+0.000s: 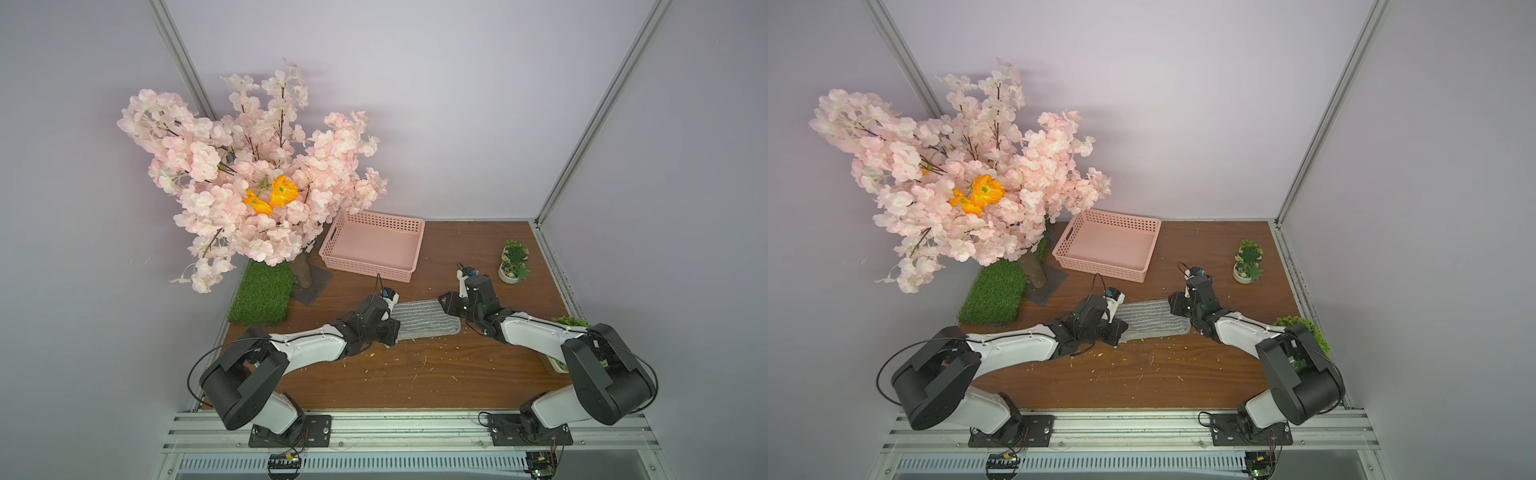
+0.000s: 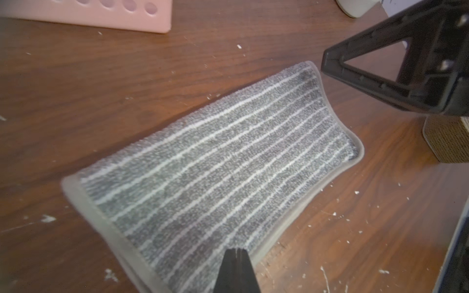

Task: Fold the square dishcloth
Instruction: Smooth out the cleaning item at the center of the board.

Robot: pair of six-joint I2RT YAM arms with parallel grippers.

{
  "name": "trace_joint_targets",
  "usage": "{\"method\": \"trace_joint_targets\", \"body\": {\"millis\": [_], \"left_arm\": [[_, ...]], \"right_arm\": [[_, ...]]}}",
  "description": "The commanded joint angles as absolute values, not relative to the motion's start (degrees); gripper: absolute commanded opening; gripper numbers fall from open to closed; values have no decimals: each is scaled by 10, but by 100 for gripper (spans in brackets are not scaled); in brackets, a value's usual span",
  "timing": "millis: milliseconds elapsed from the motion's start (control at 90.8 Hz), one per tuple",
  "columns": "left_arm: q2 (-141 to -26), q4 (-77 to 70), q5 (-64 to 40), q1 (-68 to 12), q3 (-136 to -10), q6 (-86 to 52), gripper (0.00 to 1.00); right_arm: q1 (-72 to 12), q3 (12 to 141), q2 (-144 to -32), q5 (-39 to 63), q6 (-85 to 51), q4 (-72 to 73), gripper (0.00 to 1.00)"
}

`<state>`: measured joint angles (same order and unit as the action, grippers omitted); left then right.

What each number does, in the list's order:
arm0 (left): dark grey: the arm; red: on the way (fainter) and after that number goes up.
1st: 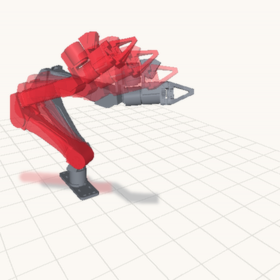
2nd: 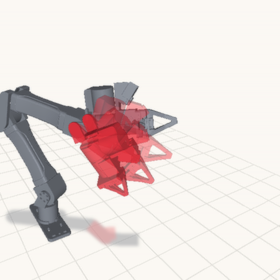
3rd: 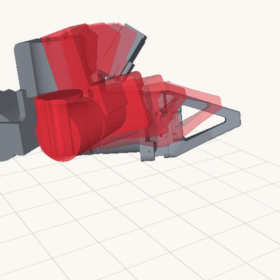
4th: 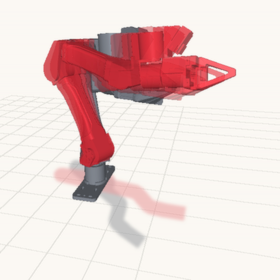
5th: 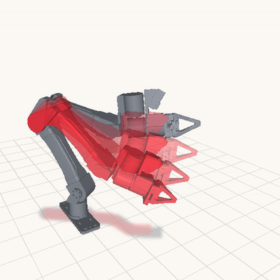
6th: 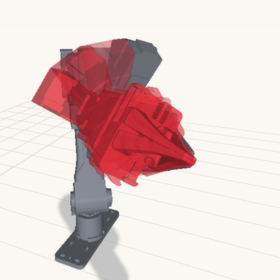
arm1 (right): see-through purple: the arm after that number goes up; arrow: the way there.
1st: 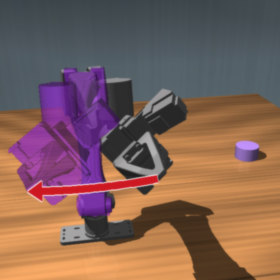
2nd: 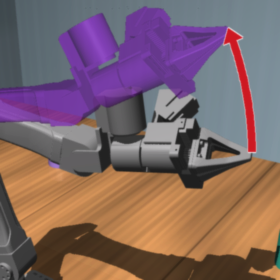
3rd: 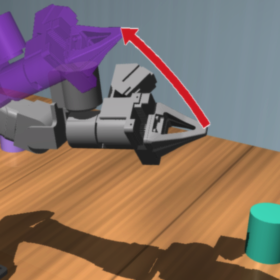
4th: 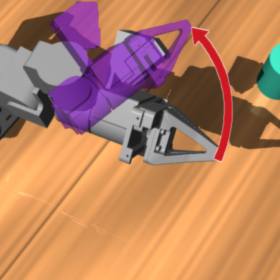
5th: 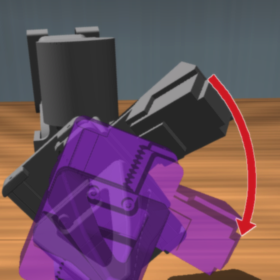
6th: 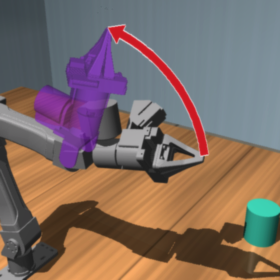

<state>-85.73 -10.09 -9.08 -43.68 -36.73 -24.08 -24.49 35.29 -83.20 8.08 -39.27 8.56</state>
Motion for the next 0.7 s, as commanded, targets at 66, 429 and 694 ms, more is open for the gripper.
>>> {"method": "trace_joint_targets", "body": {"millis": [66,429,694], "left_arm": [[-894,-111,-102,-446,-353,-279,3],[-906,-92,-78,-446,-320,-283,0],[-882,-100,-87,-446,-329,-261,1]], "right_arm": [[-252,291,-803,117,-437,101,25],[-236,251,-804,70,-412,64,25],[-223,305,-773,45,-354,14,31]]}}
